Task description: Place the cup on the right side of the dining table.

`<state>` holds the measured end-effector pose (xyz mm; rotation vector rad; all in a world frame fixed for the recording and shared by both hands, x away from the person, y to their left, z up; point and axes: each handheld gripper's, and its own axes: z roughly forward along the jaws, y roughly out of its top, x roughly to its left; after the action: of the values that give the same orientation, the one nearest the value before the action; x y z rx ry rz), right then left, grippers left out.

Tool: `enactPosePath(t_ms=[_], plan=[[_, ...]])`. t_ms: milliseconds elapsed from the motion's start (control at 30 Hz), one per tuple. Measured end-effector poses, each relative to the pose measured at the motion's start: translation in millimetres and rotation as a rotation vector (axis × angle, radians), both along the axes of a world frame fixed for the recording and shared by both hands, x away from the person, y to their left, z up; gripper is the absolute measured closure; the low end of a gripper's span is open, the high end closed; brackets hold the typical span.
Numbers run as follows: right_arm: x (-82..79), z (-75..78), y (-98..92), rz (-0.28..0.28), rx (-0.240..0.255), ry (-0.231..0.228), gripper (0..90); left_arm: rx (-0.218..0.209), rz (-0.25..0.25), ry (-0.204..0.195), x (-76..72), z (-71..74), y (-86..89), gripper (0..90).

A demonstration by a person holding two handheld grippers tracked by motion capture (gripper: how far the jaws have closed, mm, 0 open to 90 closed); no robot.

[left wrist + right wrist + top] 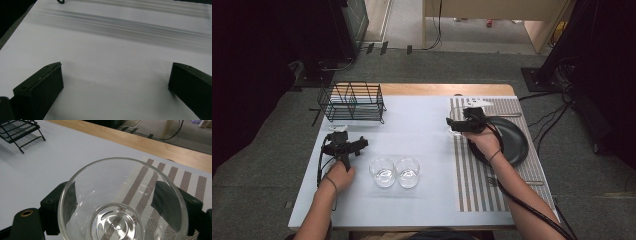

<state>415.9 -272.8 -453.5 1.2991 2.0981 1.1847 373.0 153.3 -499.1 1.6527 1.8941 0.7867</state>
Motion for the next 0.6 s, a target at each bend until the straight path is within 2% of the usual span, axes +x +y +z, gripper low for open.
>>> enactPosePath(t_ms=[600], plan=[[3.2,-1.4,-4.3,-0.017,-0.005,-0.01,17.6,0.001,0.0,0.0,0.0,0.0,0.0,0.0]])
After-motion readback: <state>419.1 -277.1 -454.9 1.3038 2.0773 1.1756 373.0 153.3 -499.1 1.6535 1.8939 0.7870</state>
